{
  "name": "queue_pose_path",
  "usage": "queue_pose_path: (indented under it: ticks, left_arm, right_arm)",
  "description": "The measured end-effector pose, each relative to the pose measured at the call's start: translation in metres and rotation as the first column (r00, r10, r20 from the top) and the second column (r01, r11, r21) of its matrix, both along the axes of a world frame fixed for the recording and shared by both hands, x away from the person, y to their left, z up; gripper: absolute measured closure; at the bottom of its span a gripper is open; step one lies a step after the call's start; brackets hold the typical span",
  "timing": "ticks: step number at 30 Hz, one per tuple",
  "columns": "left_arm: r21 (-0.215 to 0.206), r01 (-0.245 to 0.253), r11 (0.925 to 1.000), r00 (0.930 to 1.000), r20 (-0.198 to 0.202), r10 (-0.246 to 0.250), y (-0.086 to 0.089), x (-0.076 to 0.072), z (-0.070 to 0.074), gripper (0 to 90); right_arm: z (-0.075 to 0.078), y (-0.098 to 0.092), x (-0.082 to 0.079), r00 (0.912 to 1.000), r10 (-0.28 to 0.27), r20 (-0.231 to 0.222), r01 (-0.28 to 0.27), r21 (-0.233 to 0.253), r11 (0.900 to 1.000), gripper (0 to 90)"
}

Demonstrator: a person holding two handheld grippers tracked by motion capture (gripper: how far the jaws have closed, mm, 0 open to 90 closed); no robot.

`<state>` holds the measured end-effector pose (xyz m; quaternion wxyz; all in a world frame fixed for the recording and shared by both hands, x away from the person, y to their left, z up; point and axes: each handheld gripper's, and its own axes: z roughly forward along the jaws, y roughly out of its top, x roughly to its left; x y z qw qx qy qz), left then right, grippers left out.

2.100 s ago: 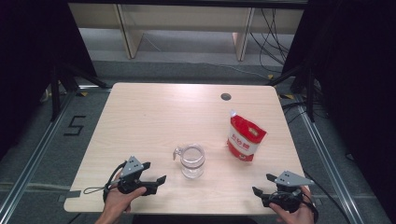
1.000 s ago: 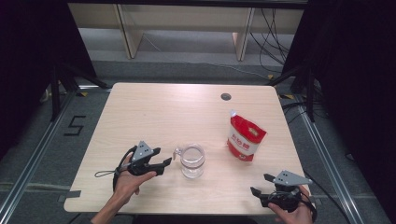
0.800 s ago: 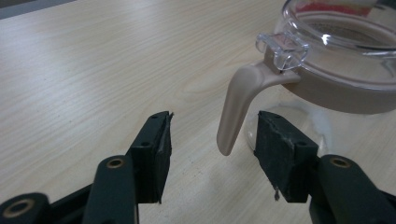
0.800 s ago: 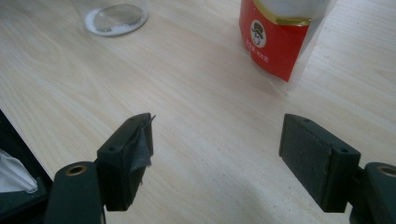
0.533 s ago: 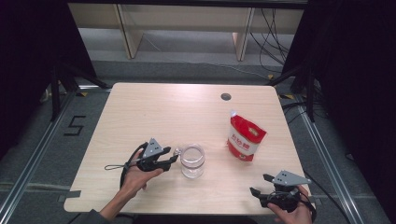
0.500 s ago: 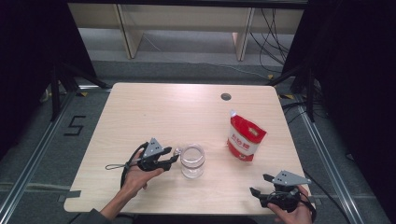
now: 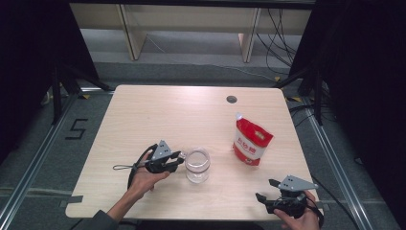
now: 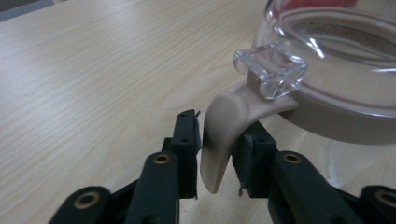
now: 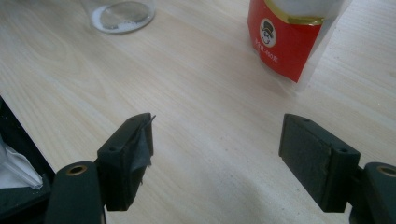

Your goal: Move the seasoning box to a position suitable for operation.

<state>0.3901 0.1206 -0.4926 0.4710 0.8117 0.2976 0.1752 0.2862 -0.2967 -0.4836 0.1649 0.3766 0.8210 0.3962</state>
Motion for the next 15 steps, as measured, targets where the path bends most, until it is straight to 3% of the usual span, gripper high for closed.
queue_pose_path:
  ticks: [2, 5, 6, 7, 9, 10, 15]
  left_arm:
    - [0.004, 0.004, 1.0, 1.0, 0.002, -0.004, 0.001, -0.001, 0.001, 75.1]
    - [0.015, 0.015, 0.9998, 0.9998, 0.016, -0.015, 0.002, -0.002, 0.001, 76.8]
    - [0.006, -0.002, 1.0, 1.0, 0.008, 0.002, 0.002, -0.004, 0.001, 76.8]
    - [0.024, 0.01, 0.9997, 0.9998, 0.018, -0.01, 0.003, -0.004, 0.001, 76.9]
    - [0.015, 0.006, 0.9999, 0.9998, 0.019, -0.007, 0.002, -0.007, 0.001, 76.9]
    - [0.03, 0.017, 0.9994, 0.9995, 0.025, -0.018, 0.003, -0.009, 0.002, 76.9]
    - [0.033, 0.018, 0.9993, 0.9998, -0.007, -0.018, 0.005, -0.021, 0.004, 76.0]
  right_arm:
    - [0.0, 0.001, 0.0, 0.9999, -0.002, -0.017, 0.002, 0.004, 1.0, 27.0]
    - [0.0, 0.0, 0.0, 1.0, 0.003, -0.006, -0.003, 0.003, 1.0, 27.2]
    - [0.0, 0.002, -0.003, 0.9992, -0.017, -0.037, 0.018, 0.016, 1.0, 27.2]
    - [0.0, 0.001, 0.0, 1.0, 0.005, -0.001, -0.005, -0.001, 1.0, 27.2]
    - [0.0, 0.0, 0.0, 1.0, 0.006, -0.002, -0.006, 0.0, 1.0, 27.3]
    - [0.0, 0.0, 0.0, 1.0, 0.004, 0.003, -0.004, -0.002, 1.0, 27.3]
    - [0.0, 0.001, 0.0, 0.9999, 0.009, -0.014, -0.009, 0.009, 1.0, 27.3]
